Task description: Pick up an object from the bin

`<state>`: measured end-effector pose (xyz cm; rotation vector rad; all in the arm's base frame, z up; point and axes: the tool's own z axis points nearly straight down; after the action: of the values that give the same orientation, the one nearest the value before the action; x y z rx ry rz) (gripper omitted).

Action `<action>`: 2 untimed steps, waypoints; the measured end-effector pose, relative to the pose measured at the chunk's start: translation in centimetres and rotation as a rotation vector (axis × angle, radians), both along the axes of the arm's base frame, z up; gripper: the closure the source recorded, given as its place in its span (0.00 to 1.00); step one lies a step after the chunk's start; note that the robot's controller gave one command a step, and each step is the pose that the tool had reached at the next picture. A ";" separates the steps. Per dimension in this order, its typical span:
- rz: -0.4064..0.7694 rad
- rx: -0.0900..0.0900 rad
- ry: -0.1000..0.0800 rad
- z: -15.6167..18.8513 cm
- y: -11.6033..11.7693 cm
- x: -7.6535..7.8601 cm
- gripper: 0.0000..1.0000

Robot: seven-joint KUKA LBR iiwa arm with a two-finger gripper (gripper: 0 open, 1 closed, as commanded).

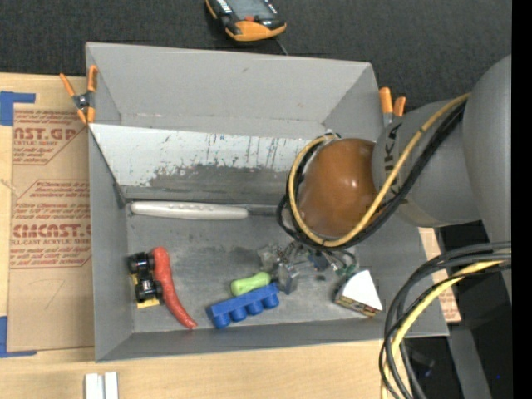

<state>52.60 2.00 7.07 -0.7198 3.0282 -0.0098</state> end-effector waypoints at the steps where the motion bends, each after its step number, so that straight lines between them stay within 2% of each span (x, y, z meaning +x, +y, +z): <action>1: -0.091 0.002 0.011 2.0 -1.3 -1.6 1.00; 2: -0.160 0.004 0.008 7.2 0.4 -0.2 1.00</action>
Offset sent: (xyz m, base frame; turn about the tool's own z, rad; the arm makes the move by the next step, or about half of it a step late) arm 0.0076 0.0164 0.1013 -0.0026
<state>52.39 2.38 14.23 -0.4763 3.0833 -0.0049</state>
